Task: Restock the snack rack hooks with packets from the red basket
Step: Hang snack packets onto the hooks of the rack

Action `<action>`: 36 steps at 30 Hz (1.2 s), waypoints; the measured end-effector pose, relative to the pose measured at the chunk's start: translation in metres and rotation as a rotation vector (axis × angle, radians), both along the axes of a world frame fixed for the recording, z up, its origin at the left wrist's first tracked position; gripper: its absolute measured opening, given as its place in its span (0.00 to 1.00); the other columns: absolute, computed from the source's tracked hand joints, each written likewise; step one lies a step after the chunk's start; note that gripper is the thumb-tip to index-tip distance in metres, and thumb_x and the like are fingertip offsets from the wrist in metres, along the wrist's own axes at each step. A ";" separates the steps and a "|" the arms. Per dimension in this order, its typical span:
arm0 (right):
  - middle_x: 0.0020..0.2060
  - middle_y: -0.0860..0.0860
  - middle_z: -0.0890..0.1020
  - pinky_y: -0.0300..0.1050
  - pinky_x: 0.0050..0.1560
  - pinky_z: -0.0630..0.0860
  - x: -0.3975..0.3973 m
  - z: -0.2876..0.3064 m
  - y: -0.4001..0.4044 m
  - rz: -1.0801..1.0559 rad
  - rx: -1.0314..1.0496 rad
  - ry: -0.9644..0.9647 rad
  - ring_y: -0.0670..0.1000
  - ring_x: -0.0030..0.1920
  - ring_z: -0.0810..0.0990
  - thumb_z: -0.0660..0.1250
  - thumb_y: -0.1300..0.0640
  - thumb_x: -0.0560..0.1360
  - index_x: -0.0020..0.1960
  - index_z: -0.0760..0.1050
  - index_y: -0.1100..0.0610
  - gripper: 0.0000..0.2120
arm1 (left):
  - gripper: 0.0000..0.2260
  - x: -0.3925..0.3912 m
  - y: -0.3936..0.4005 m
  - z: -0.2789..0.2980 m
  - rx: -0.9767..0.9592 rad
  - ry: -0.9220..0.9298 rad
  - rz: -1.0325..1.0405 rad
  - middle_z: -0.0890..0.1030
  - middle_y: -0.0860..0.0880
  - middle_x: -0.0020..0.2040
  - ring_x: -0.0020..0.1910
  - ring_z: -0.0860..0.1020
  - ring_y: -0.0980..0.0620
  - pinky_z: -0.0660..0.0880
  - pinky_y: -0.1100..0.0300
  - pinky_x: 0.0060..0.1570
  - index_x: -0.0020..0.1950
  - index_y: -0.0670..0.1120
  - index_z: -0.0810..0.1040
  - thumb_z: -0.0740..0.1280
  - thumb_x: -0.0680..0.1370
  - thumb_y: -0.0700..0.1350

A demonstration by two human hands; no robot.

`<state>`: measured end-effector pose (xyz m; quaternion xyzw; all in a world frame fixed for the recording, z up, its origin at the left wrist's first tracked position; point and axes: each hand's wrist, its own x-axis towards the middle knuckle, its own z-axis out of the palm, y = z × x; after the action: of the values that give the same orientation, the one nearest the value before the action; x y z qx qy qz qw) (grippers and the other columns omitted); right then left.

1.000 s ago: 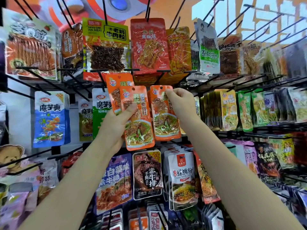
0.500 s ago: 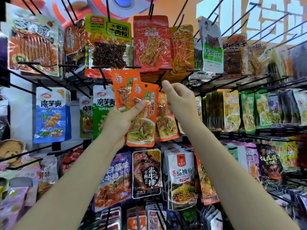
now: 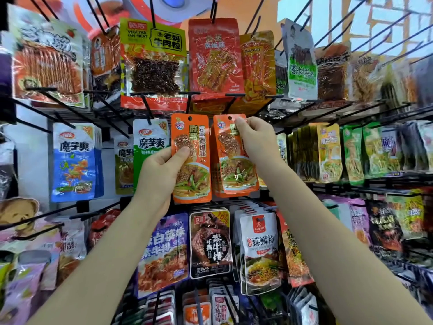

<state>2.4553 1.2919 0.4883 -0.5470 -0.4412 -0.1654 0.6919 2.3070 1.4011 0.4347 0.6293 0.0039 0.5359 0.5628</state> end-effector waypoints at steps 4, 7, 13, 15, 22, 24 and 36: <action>0.29 0.53 0.69 0.43 0.33 0.64 0.006 -0.006 -0.005 -0.033 0.011 -0.005 0.50 0.31 0.68 0.62 0.49 0.82 0.35 0.67 0.57 0.20 | 0.06 -0.001 0.000 0.003 0.007 -0.009 0.006 0.87 0.48 0.42 0.40 0.86 0.51 0.83 0.55 0.41 0.47 0.45 0.84 0.68 0.81 0.41; 0.30 0.55 0.71 0.43 0.33 0.66 0.008 -0.006 -0.006 -0.047 0.006 -0.003 0.50 0.32 0.70 0.63 0.49 0.82 0.36 0.72 0.63 0.22 | 0.06 0.001 -0.004 0.005 0.029 0.005 0.006 0.87 0.47 0.42 0.42 0.85 0.49 0.83 0.51 0.47 0.45 0.45 0.85 0.69 0.80 0.41; 0.32 0.56 0.65 0.44 0.35 0.61 0.005 -0.003 -0.010 0.018 0.002 0.007 0.51 0.32 0.64 0.64 0.49 0.81 0.37 0.71 0.66 0.22 | 0.04 0.008 -0.007 0.003 0.036 0.042 -0.013 0.87 0.45 0.44 0.42 0.86 0.48 0.82 0.52 0.43 0.49 0.43 0.84 0.70 0.79 0.41; 0.32 0.56 0.65 0.42 0.34 0.61 0.005 -0.001 -0.009 0.020 0.004 0.012 0.50 0.32 0.64 0.64 0.49 0.81 0.39 0.72 0.67 0.22 | 0.04 0.009 -0.007 0.003 0.024 0.046 -0.015 0.87 0.45 0.45 0.42 0.86 0.47 0.82 0.52 0.44 0.48 0.43 0.85 0.70 0.79 0.41; 0.26 0.48 0.63 0.44 0.30 0.59 0.008 -0.004 -0.003 -0.050 -0.045 -0.014 0.45 0.25 0.61 0.66 0.52 0.80 0.38 0.70 0.60 0.16 | 0.04 0.010 -0.009 0.004 0.014 0.040 -0.020 0.87 0.46 0.44 0.43 0.86 0.48 0.82 0.52 0.45 0.48 0.44 0.84 0.70 0.80 0.41; 0.29 0.48 0.70 0.44 0.31 0.65 0.007 -0.007 -0.004 -0.193 -0.011 -0.090 0.44 0.28 0.68 0.69 0.50 0.79 0.44 0.73 0.60 0.13 | 0.04 0.010 -0.009 0.005 0.021 0.035 -0.012 0.87 0.47 0.44 0.43 0.86 0.48 0.82 0.50 0.47 0.47 0.44 0.85 0.70 0.80 0.41; 0.32 0.48 0.78 0.50 0.40 0.75 0.007 -0.001 -0.007 0.016 0.022 -0.040 0.48 0.36 0.76 0.66 0.50 0.81 0.37 0.75 0.54 0.16 | 0.30 0.026 -0.014 0.018 0.967 0.078 0.800 0.79 0.50 0.61 0.57 0.78 0.56 0.77 0.59 0.54 0.75 0.48 0.67 0.73 0.76 0.54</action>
<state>2.4628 1.2847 0.4873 -0.5326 -0.4574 -0.1756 0.6901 2.3328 1.3867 0.4528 0.7816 0.0168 0.6229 -0.0300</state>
